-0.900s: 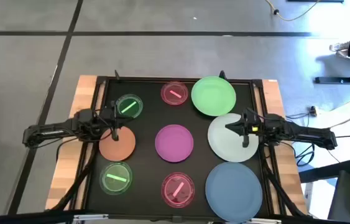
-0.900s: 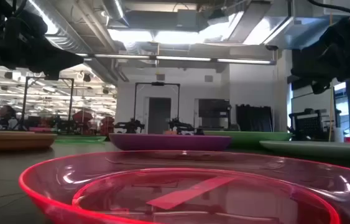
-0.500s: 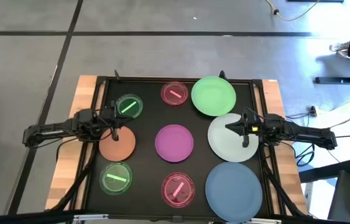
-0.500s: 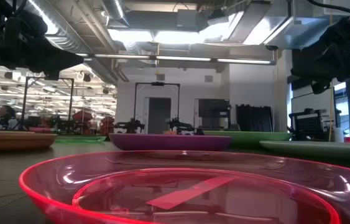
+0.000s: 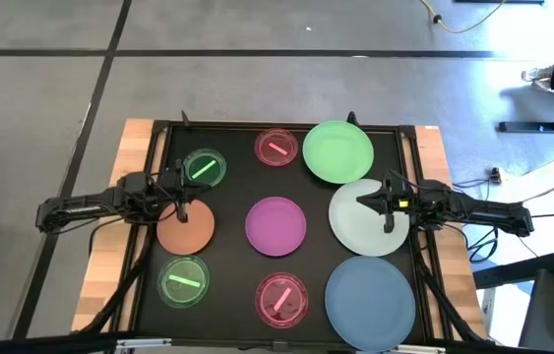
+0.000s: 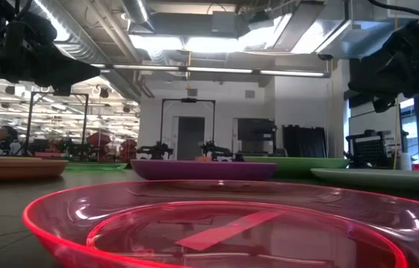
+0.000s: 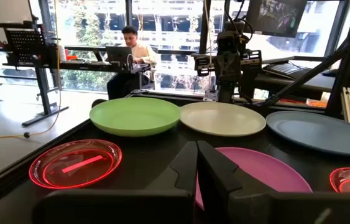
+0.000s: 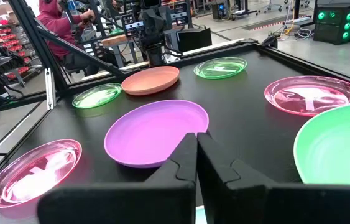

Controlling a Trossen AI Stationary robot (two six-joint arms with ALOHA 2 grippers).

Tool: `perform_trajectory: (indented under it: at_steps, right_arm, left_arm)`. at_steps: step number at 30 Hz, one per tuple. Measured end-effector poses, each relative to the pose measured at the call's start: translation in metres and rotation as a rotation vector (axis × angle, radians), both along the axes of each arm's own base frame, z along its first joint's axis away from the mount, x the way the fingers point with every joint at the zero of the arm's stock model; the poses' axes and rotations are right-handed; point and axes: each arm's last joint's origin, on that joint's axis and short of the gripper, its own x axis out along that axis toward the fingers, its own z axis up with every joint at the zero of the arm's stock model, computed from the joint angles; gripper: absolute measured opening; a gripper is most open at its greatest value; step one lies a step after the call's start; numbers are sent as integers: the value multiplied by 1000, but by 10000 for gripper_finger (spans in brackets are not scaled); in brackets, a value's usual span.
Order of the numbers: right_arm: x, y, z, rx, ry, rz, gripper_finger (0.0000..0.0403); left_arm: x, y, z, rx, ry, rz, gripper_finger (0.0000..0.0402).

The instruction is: Stack plastic plates

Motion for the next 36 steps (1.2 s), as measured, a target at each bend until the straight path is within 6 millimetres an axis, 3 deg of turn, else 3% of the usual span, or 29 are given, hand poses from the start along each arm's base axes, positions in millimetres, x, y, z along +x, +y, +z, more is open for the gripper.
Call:
perform_trajectory:
  at_steps: [36]
  right_arm:
    - [0,0,0,-5,0,-1,3]
  left_arm:
    - [-1,2,5,80,-35,71,6]
